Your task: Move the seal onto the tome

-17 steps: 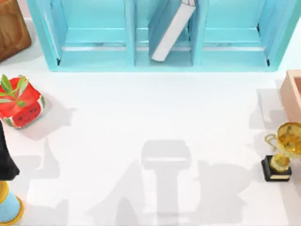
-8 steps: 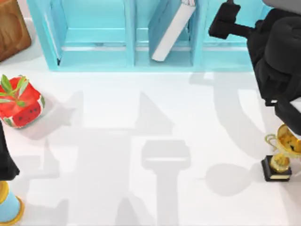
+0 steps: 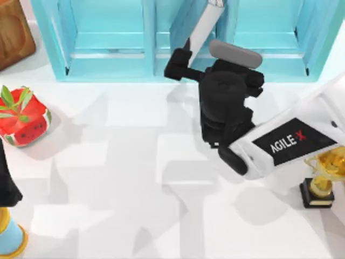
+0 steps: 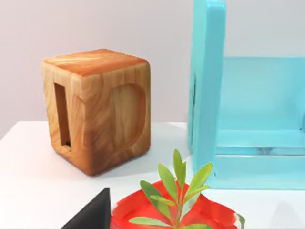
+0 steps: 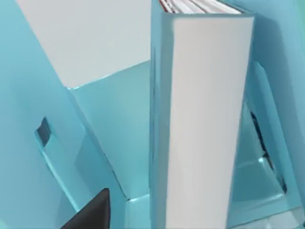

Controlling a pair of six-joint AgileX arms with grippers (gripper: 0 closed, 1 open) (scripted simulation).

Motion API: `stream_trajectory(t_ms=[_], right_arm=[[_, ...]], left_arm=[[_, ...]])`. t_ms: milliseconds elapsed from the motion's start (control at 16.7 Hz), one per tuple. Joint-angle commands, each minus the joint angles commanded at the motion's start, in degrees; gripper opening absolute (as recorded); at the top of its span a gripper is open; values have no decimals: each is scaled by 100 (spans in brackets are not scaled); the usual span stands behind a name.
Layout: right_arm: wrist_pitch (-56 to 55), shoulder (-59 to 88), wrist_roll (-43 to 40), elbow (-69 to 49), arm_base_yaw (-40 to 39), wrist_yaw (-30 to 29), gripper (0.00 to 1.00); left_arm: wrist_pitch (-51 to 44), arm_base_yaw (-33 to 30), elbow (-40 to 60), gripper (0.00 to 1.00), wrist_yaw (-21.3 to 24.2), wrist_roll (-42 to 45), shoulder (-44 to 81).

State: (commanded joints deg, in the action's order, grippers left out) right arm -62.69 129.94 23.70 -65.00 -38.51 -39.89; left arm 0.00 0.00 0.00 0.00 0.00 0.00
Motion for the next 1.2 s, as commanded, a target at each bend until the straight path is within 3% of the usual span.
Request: stream_trajectory(t_ms=[660, 1200], right_arm=[[-268, 694, 117, -397, -148, -169, 100], [748, 1646, 77, -2416, 394, 375, 100]], left_arm=[[0, 0, 0, 100, 0, 0, 0], [0, 0, 0, 100, 0, 0, 0]])
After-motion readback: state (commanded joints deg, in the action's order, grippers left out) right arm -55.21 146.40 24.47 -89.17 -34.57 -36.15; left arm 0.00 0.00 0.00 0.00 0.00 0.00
